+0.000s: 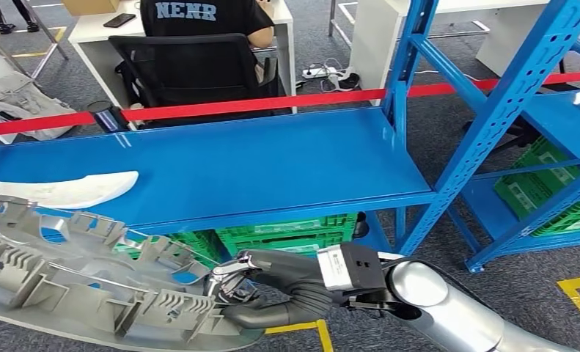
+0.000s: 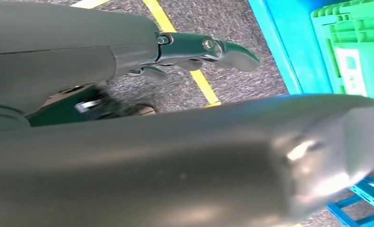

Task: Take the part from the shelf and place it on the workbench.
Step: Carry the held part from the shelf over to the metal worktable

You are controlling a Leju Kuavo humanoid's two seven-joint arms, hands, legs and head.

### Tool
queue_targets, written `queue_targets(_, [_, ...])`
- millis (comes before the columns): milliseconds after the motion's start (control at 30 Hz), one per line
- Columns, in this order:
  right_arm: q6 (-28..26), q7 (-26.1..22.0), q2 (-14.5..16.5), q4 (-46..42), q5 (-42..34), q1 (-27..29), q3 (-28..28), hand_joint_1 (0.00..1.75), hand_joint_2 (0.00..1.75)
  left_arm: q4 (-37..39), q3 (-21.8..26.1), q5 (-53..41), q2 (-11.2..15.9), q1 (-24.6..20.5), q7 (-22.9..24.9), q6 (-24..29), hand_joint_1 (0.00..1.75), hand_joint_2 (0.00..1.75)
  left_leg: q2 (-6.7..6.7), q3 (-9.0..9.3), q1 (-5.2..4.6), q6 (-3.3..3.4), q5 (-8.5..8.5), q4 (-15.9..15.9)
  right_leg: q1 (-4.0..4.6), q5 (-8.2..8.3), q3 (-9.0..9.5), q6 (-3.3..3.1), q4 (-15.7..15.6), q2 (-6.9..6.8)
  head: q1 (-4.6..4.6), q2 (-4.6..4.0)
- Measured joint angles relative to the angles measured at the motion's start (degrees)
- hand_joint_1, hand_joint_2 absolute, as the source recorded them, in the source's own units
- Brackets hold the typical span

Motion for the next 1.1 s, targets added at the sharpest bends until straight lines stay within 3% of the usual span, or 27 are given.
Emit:
queue_targets(67, [-0.2,0.1,0.2,0.0,-0.2,0.0,0.0,1.75,1.75,-0.1,0.0,0.2,0.2,-0.1,-0.1,0.0,0.00,0.00,-0.06,3.62,-0.43,0.55,0.98,-6.0,-0.07,0.79,-0.20,0.62,-0.2,-0.04,-0.01,0.00])
queue_targets(167, [-0.7,0.5,0.4,0.0,-0.9,0.0,0.0,1.75,1.75,-0.2,0.0,0.5,0.2,0.0,-0.3,0.0,0.00,0.00,0.00,3.36,-0.79,1.50,1.92,-7.2,-0.25,1.92,-0.22,1.75,-0.7,-0.11,-0.05,0.00])
queue_targets(200, [-0.9,0.5,0.4,0.0,-1.0,0.0,0.0,1.75,1.75,-0.2,0.0,0.5,0.2,0.0,-0.3,0.0,0.00,0.00,0.11,2.96,-0.68,1.99,2.53,-7.4,-0.24,1.40,-0.48,2.05,-0.5,-0.10,-0.02,0.00])
queue_targets(267, [-1.6,0.6,0.5,0.1,-1.0,0.0,-0.1,1.75,1.75,-0.3,0.0,0.5,0.2,0.0,-0.4,0.1,0.00,0.00,0.34,1.75,-0.41,2.83,3.91,-7.8,-0.23,-2.63,-1.80,2.49,3.0,-0.07,0.08,-0.01])
queue_targets(333, [-2.4,0.5,0.4,0.1,-0.7,0.0,-0.3,1.75,1.75,-0.4,0.0,0.6,0.2,0.0,-0.4,0.1,0.00,0.00,0.43,0.14,-0.48,3.18,5.15,-7.7,-0.16,-8.04,-3.81,2.82,10.2,-0.06,0.19,-0.01])
queue_targets(367, [-2.7,0.5,0.4,0.2,-0.5,0.0,-0.4,1.75,1.75,-0.4,0.0,0.6,0.2,0.0,-0.4,0.1,0.00,0.00,0.47,-0.72,-0.50,3.19,5.76,-7.6,-0.13,-9.29,-4.36,2.94,13.4,-0.06,0.21,-0.01])
queue_targets(400, [-2.9,0.4,0.4,0.3,-0.3,0.0,-0.4,1.75,1.75,-0.4,0.0,0.6,0.2,0.1,-0.4,0.1,0.00,0.00,0.50,-1.59,-0.51,3.15,6.32,-7.4,-0.12,-9.17,-4.12,3.01,15.1,-0.06,0.21,-0.01])
queue_targets(433, [-3.1,0.3,0.4,0.4,-0.2,0.0,-0.5,1.75,1.75,-0.4,0.0,0.6,0.1,0.1,-0.4,0.1,0.00,0.00,0.53,-2.48,-0.49,3.05,6.80,-7.2,-0.12,-7.99,-2.88,3.01,14.6,-0.07,0.21,-0.01])
queue_targets(500, [-3.3,0.2,0.4,0.4,-0.1,0.0,-0.6,1.75,1.75,-0.4,0.0,0.6,0.1,0.1,-0.4,0.1,0.00,0.00,0.53,-4.04,-0.44,2.71,7.48,-6.4,-0.12,-5.64,2.38,2.88,8.2,-0.12,0.22,-0.01])
queue_targets(567, [-3.7,0.0,0.5,0.4,0.1,0.0,-0.7,1.75,1.75,-0.4,0.0,0.6,0.1,0.1,-0.4,0.0,0.00,0.00,0.50,-5.09,-0.54,2.14,7.99,-5.5,0.07,-5.90,7.06,2.34,1.2,-0.11,0.22,-0.01])
queue_targets(600, [-3.9,0.0,0.5,0.4,0.2,0.1,-0.8,1.75,1.75,-0.4,0.0,0.6,0.1,0.1,-0.4,0.0,0.00,0.00,0.48,-5.36,-0.59,1.77,8.30,-5.2,0.20,-6.47,7.98,1.99,-0.5,-0.09,0.21,-0.01])
queue_targets(667, [-4.1,0.0,0.5,0.4,0.3,0.2,-0.9,1.75,1.75,-0.4,0.0,0.6,0.1,0.1,-0.3,-0.1,0.00,0.00,0.43,-5.57,-0.54,0.99,8.96,-5.3,0.30,-6.11,7.72,1.16,-1.0,-0.09,0.22,0.00])
queue_targets(733, [-4.1,0.0,0.6,0.5,0.5,0.2,-0.9,1.75,1.75,-0.4,0.0,0.6,0.2,0.2,-0.3,-0.1,0.00,0.00,0.34,-6.29,-0.35,0.18,7.37,-4.1,0.14,-5.03,6.89,0.28,-1.1,-0.19,0.21,-0.01])
queue_targets(833, [-4.4,-0.1,0.7,0.5,0.5,0.2,-0.9,1.75,1.75,-0.4,0.0,0.6,0.2,0.3,-0.3,-0.1,0.00,0.00,0.28,-8.96,0.00,-0.92,-0.15,4.9,-0.01,-3.18,4.78,-0.27,-1.2,-0.25,0.15,-0.02])
queue_targets(867, [-4.8,-0.1,0.8,0.5,0.5,0.2,-0.9,1.75,1.75,-0.4,0.0,0.6,0.2,0.3,-0.3,-0.1,0.00,0.00,0.29,-9.60,0.09,-1.13,-1.70,8.2,-0.01,-2.62,4.03,-0.23,-1.1,-0.26,0.15,-0.01])
queue_targets(900, [-5.2,-0.1,0.8,0.5,0.5,0.2,-1.0,1.75,1.75,-0.4,0.0,0.6,0.2,0.3,-0.3,-0.1,0.00,0.00,0.29,-9.50,0.16,-1.23,-1.95,10.1,0.00,-2.07,3.27,-0.14,-1.0,-0.27,0.15,0.00])
queue_targets(933, [-5.8,-0.1,0.9,0.5,0.5,0.3,-1.0,1.75,1.75,-0.4,0.0,0.6,0.2,0.3,-0.3,-0.1,0.00,0.00,0.29,-8.47,0.21,-1.25,-1.11,10.1,-0.01,-1.53,2.53,-0.02,-1.0,-0.27,0.15,0.00])
queue_targets(1000, [-6.8,-0.1,1.0,0.5,0.7,0.4,-1.2,1.75,1.75,-0.4,0.0,0.6,0.2,0.2,-0.3,-0.1,0.00,0.00,0.24,-3.44,0.28,-1.01,1.66,4.1,-0.01,-0.49,1.32,0.29,-0.9,-0.26,0.15,0.00])
queue_targets(1067, [-7.7,-0.1,1.1,0.4,1.0,0.5,-1.7,1.75,1.75,-0.4,0.0,0.6,0.2,0.1,-0.3,-0.1,0.00,0.00,0.01,1.97,0.06,-0.33,2.05,-3.8,0.07,0.45,0.71,0.86,-1.0,-0.24,0.16,-0.01])
queue_targets(1100, [-8.0,-0.1,1.1,0.4,1.0,0.6,-2.0,1.75,1.75,-0.4,0.0,0.6,0.2,0.1,-0.3,-0.1,0.00,0.00,-0.13,3.31,-0.12,0.10,1.69,-6.1,0.07,0.90,0.65,1.22,-1.1,-0.25,0.15,-0.01])
